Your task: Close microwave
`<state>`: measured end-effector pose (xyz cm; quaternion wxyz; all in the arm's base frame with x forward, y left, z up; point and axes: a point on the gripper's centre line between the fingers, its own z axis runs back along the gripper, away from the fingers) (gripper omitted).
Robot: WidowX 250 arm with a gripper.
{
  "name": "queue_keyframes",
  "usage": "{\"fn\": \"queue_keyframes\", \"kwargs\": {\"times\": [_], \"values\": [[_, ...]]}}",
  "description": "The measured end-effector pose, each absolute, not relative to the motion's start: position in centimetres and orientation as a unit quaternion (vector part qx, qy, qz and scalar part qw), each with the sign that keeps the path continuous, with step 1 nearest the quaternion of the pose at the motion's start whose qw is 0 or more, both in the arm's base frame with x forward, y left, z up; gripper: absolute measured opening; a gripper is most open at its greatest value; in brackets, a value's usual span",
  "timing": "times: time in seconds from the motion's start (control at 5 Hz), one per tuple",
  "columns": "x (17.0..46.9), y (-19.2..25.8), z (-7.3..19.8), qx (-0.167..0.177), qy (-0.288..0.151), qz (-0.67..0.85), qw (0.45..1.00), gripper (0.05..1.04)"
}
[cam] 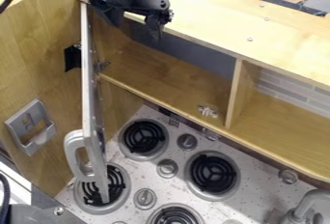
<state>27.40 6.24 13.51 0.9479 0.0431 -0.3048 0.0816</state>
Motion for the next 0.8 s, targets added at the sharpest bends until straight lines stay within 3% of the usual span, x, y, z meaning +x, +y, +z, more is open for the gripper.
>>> {"fn": "queue_keyframes", "kwargs": {"times": [0.2,0.8], "values": [[27.2,6.1,13.0,0.042,-0.296,0.082,0.951,0.999],[27.7,13.9,10.8,0.122,-0.273,0.156,0.942,0.998]]}}
